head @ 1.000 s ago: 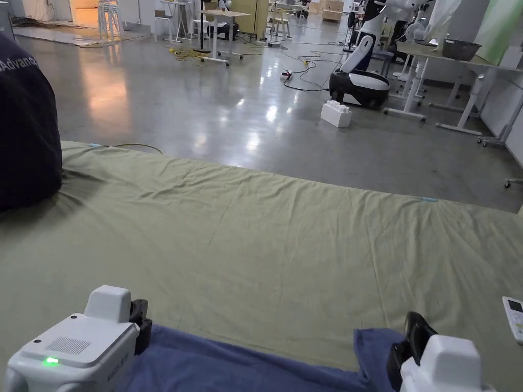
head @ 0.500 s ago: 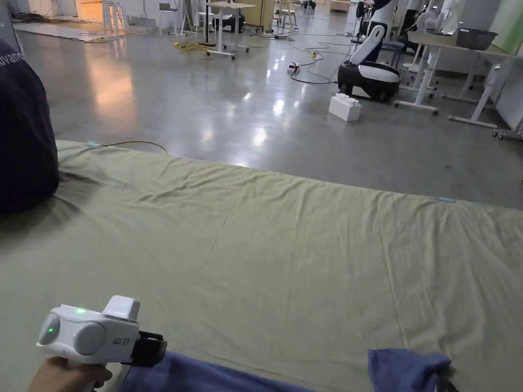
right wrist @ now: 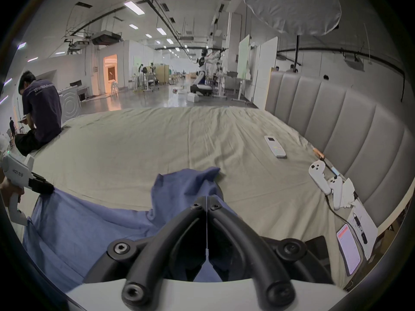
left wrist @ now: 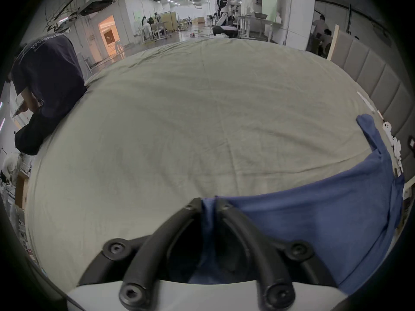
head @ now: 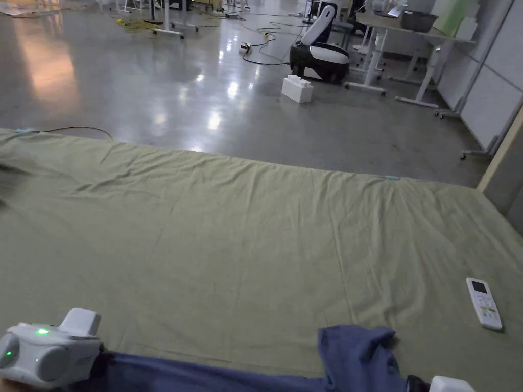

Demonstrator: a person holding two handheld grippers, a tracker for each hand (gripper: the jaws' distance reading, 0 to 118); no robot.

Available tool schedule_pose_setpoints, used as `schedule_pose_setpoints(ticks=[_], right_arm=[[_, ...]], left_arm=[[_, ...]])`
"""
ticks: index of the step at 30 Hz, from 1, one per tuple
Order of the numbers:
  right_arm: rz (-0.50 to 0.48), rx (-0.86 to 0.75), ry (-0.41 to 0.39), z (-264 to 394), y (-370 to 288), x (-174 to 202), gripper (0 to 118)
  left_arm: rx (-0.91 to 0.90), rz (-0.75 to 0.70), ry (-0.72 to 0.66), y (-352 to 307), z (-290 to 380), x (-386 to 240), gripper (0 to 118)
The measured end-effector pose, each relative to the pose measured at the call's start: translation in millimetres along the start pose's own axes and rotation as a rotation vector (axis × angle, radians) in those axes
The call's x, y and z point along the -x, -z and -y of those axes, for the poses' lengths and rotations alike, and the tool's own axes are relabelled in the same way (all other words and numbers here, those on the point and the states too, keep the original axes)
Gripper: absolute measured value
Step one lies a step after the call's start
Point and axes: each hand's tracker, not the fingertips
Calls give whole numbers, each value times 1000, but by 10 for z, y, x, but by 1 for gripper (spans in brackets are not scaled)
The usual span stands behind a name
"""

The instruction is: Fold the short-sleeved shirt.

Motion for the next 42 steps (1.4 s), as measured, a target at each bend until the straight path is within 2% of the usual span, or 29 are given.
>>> schedule_pose_setpoints(ticks=[1,2,4,5,11,13,17,18,19,20,21,22,24,25,27,34,42], right_arm=[[-4,22,16,-14,68,-51,5],[-8,52,18,-43,172,-113,21],[-14,145,14,-102,396,-240,62],[-31,211,-4,-132,559,-293,73],[-81,434,-67,-167,1309,-402,73],[-62,473,-84,-133,1524,-392,73],[-110,535,-100,-65,1753,-304,69],[-91,531,-109,-72,1758,-295,61],[-92,529,-105,-98,1742,-291,42],[-92,531,-108,-125,1714,-295,12],[-93,513,-118,-138,1684,-298,3],[-96,503,-121,-144,1672,-298,3],[-165,500,-80,-125,1653,-292,2],[-111,493,-102,-117,1601,-280,2],[-109,450,-97,-115,1483,-283,2],[-145,312,-56,-262,818,-373,2],[-183,195,-2,-365,-156,-642,2]], left_arm=[[-1,19,-11,0,-14,8,7],[2,17,-23,-2,-17,6,6],[-1,21,-42,-38,-17,32,5],[-7,29,-56,-53,-30,53,5],[-66,45,-83,-308,-45,92,5],[-78,47,-93,-369,-35,96,5],[-87,45,-92,-435,11,83,5],[-87,46,-96,-445,27,85,5],[-89,46,-100,-455,37,90,5],[-89,47,-105,-465,47,94,5],[-89,48,-106,-495,55,73,5],[-91,48,-107,-514,68,62,5],[-91,47,-108,-544,94,54,5],[-93,47,-109,-575,107,44,5],[-97,52,-117,-639,142,45,5],[-143,78,-150,-875,277,139,5],[-248,107,-174,-1519,553,304,5]])
